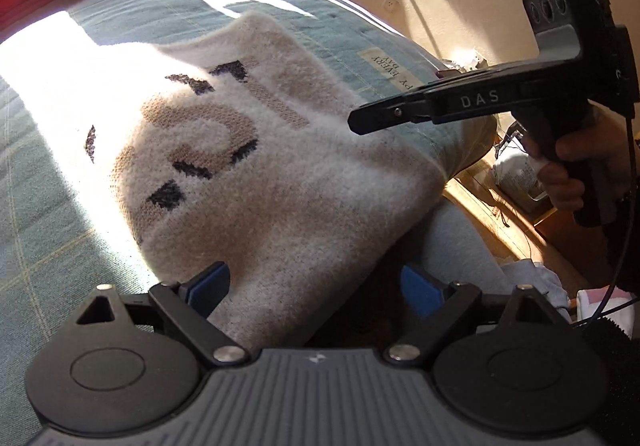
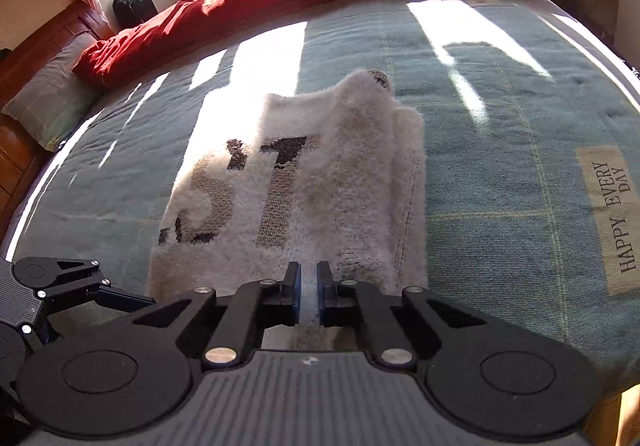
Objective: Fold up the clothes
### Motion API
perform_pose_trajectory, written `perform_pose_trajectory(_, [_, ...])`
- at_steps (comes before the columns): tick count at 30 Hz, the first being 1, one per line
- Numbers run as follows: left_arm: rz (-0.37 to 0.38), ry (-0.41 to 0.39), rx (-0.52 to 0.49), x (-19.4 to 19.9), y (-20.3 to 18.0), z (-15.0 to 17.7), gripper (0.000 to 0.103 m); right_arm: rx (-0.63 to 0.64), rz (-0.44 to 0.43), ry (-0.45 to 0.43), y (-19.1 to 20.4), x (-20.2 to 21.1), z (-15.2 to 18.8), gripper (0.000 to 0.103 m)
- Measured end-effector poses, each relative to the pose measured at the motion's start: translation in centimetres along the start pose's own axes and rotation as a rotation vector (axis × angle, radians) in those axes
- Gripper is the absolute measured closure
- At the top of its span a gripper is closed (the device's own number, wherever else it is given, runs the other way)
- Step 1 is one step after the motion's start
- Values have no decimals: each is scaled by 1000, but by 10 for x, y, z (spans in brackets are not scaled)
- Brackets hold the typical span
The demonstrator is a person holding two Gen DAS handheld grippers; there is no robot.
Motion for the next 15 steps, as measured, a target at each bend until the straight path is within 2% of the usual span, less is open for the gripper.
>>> perform_pose_trajectory(2, [19, -6, 10, 2, 0, 4, 11, 32, -64, 22, 13, 8, 0, 83])
perform_pose_trajectory(4, [28, 27, 44, -10, 3, 13, 10, 61, -75, 64, 19, 6, 5, 82])
perform_pose_trajectory(7, [15, 75, 91, -26, 7, 25, 12, 55, 12, 123, 7, -10, 15, 81])
perform_pose_trajectory(9, [10, 69, 95, -21, 9, 23, 12, -5, -1, 136, -4, -12, 20, 81])
perform_pose_trajectory(11, [-34, 32, 60, -9, 13, 12, 10, 4, -23, 109, -2, -3, 17, 80])
perform_pose_trajectory(14, [-137, -29, 7, 9, 23, -10, 10, 19, -41, 15, 7, 14, -4, 66])
perform_pose_trajectory(15, [-169, -47, 4, 12, 27, -18, 10, 33, -27, -20, 9, 17, -13, 66])
Point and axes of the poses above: each gripper's, at about its wrist camera, not at the fingertips, and x roughly against the way its jaws point, y to its left, z to its underside, the point moved 3 cm from there along -x, roughly the way its jaws point, and after that the axes turned 8 degrees about -x, right-handed, at the moved point
